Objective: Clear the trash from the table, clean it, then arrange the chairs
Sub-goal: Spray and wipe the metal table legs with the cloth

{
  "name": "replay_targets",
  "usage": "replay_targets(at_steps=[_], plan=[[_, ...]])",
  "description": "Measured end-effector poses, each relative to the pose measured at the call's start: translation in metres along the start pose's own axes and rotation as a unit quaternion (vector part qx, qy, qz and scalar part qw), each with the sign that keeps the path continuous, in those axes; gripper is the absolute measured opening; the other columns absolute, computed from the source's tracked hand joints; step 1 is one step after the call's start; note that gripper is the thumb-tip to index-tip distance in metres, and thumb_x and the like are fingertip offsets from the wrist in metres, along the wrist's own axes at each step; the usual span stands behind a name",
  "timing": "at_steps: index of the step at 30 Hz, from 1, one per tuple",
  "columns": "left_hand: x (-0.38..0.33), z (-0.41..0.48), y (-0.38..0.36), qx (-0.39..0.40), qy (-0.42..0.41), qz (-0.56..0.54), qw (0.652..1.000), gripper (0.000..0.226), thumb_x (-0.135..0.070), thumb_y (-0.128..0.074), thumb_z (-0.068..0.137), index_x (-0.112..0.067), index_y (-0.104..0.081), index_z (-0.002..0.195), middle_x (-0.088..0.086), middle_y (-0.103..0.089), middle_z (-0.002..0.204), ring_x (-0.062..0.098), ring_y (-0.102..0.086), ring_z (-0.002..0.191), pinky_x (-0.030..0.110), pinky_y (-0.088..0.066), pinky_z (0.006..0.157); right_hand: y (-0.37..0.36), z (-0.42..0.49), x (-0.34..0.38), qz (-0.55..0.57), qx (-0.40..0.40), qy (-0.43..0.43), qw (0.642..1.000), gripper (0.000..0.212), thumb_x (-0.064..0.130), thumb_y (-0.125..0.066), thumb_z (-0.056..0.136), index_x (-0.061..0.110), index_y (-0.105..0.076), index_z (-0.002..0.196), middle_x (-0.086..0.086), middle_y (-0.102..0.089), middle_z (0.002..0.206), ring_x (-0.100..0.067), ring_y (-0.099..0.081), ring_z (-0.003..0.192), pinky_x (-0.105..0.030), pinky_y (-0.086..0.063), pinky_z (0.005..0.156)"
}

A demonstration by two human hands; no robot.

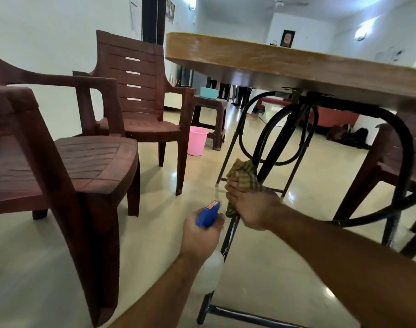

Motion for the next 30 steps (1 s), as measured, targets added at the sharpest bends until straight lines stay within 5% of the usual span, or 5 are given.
replay_targets(at_steps=[10, 14, 19, 25, 30], plan=[[-0.008, -0.012, -0.018, 0.029, 0.019, -0.033, 0.999, 0.015, -0.007, -0.069, 0.094, -0.012, -0.057, 0.086, 0.016, -0.053, 0.079, 0.028, -0.045, 0.07, 0.036, -0.043, 0.06, 0.009, -0.048, -0.035, -0.145, -0.215, 0.047, 0.965, 0.068, 0.014, -0.035, 0.09, 0.009, -0.018, 0.156, -0.011, -0.015, 0.164, -0.026, -0.015, 0.153, -0.048, -0.003, 0.124], [-0.01, -0.014, -0.021, 0.034, 0.004, -0.014, 0.999, 0.021, -0.009, -0.067, 0.095, 0.011, -0.06, 0.094, 0.015, -0.054, 0.076, 0.027, -0.044, 0.062, 0.035, -0.044, 0.055, -0.023, -0.079, -0.017, 0.143, -0.249, -0.023, 0.958, 0.08, 0.018, -0.049, 0.092, 0.021, -0.006, 0.16, -0.003, -0.004, 0.168, -0.022, -0.002, 0.155, -0.055, -0.016, 0.123], [-0.007, -0.013, -0.024, 0.023, -0.012, -0.018, 1.0, 0.015, -0.011, -0.068, 0.095, -0.001, -0.063, 0.085, 0.01, -0.056, 0.064, 0.023, -0.05, 0.054, 0.032, -0.049, 0.052, -0.004, -0.05, 0.027, 0.575, -0.302, -0.114, 0.752, 0.082, 0.025, -0.047, 0.092, 0.042, 0.0, 0.157, 0.001, -0.015, 0.166, -0.018, -0.018, 0.152, -0.051, -0.025, 0.121], [-0.006, -0.009, -0.008, 0.012, -0.001, -0.024, 1.0, 0.021, -0.016, -0.069, 0.095, -0.011, -0.065, 0.116, 0.012, -0.064, 0.079, 0.015, -0.056, 0.058, 0.02, -0.05, 0.051, -0.018, -0.052, 0.007, 0.317, -0.397, -0.152, 0.848, 0.077, 0.029, -0.044, 0.097, 0.014, -0.003, 0.16, -0.009, 0.004, 0.168, -0.024, 0.002, 0.155, -0.057, -0.011, 0.122], [0.009, -0.005, 0.005, -0.009, 0.016, 0.016, 1.0, 0.02, -0.021, -0.069, 0.095, -0.009, -0.063, 0.11, 0.012, -0.066, 0.082, 0.016, -0.059, 0.064, 0.015, -0.051, 0.053, -0.031, -0.046, 0.006, 0.602, -0.339, -0.242, 0.682, 0.067, 0.031, -0.043, 0.103, 0.033, -0.006, 0.159, 0.018, -0.029, 0.153, -0.001, -0.033, 0.135, -0.022, -0.029, 0.109]])
Point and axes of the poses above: each hand's wrist, its own z-axis towards the middle knuckle, its own y-axis out of the back of the hand, x = y × z, the point moved 6 cm from there along z, towards the middle knuckle
